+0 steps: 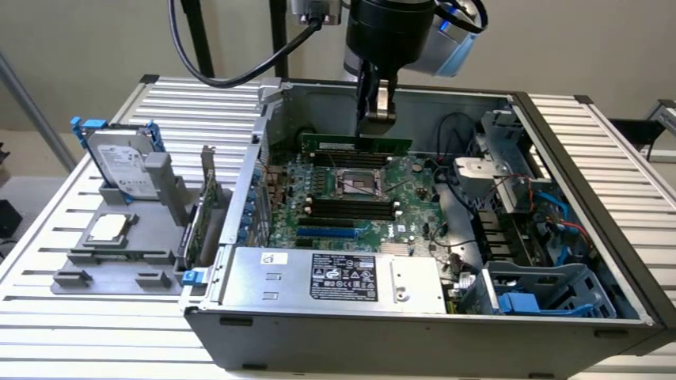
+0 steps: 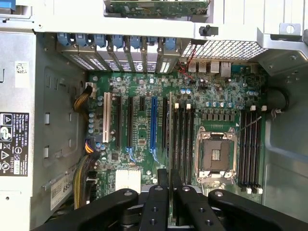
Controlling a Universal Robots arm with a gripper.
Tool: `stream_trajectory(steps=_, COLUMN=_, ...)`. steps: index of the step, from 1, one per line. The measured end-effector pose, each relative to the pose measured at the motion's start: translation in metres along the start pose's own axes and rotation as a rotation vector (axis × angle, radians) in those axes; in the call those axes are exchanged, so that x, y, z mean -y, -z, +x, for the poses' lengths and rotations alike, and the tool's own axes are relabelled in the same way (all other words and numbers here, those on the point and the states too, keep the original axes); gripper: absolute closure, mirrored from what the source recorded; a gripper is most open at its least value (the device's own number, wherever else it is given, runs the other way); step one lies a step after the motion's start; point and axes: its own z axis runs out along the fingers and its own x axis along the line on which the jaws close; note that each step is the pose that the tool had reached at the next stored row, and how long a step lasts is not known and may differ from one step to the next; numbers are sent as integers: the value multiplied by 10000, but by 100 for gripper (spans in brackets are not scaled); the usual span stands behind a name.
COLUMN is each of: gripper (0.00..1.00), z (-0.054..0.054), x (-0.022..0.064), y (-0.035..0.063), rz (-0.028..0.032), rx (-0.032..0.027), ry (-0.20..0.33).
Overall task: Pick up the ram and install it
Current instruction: 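Insert the ram into the slot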
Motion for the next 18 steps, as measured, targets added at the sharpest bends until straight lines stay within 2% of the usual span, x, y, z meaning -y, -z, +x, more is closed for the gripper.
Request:
stream_trajectory(steps=6, gripper=87, z=1, x=1, y=-22, rz=0, rx=1, ry=1)
stream_trajectory(steps=13, gripper=87, z=-13, x=17, y=-148, rz=3, rx=6, ry=-86)
stream_trajectory(steps=18, gripper=87, z=-82, x=26, y=-242, rz=6, rx=9, ry=-121)
